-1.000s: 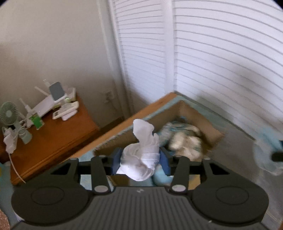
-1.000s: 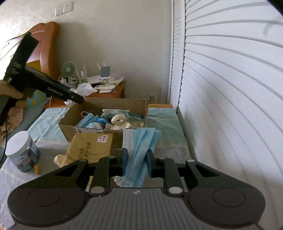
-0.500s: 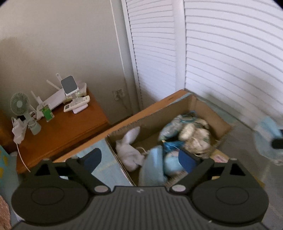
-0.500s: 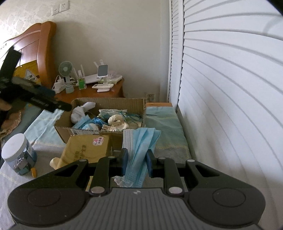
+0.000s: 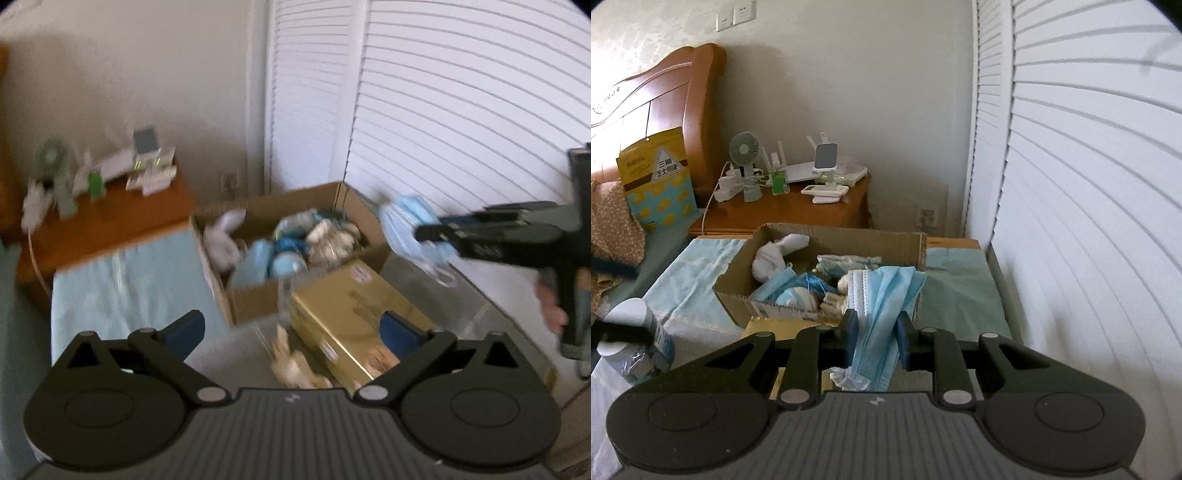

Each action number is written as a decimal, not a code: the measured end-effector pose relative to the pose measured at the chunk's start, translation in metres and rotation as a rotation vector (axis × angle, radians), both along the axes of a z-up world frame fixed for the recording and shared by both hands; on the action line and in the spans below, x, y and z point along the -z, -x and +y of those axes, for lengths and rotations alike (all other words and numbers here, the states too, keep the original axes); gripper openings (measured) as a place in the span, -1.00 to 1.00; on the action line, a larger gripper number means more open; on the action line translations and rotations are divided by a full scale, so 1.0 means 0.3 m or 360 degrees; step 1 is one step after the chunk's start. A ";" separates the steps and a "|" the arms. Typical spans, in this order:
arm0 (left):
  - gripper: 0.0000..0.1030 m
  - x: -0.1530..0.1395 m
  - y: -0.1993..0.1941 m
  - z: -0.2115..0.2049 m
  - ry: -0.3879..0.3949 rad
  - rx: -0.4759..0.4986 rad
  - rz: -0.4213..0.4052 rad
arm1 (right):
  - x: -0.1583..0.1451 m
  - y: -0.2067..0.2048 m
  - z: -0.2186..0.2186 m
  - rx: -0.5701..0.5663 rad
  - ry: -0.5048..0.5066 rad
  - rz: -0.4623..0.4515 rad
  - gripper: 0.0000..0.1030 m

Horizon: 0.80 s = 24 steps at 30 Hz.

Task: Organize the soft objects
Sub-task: 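Lower the blue mask into the cardboard box and open the right gripper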

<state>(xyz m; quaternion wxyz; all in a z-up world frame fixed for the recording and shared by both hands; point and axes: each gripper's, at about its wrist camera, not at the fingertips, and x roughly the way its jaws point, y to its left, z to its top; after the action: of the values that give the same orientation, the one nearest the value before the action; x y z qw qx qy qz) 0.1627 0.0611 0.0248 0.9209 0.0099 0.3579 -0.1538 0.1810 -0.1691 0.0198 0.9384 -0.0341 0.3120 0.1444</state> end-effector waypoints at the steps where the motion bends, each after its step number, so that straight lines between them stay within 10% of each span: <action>1: 0.96 0.010 0.020 0.003 0.0028 -0.0031 0.0013 | 0.001 -0.017 0.004 -0.0011 -0.0001 -0.0001 -0.49; 14: 0.96 0.110 0.149 0.001 -0.0037 -0.0191 -0.0020 | 0.020 -0.273 0.072 -0.0035 0.0064 0.0022 -0.48; 24: 0.96 0.146 0.146 0.027 -0.0055 -0.0250 0.0003 | 0.030 -0.299 0.061 -0.0001 0.0047 -0.0022 0.82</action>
<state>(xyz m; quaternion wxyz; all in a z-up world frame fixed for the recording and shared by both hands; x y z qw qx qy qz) 0.1188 0.0693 -0.0189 0.9295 -0.0023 0.3610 -0.0749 0.2707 -0.1507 0.0109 0.9399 -0.0489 0.3077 0.1398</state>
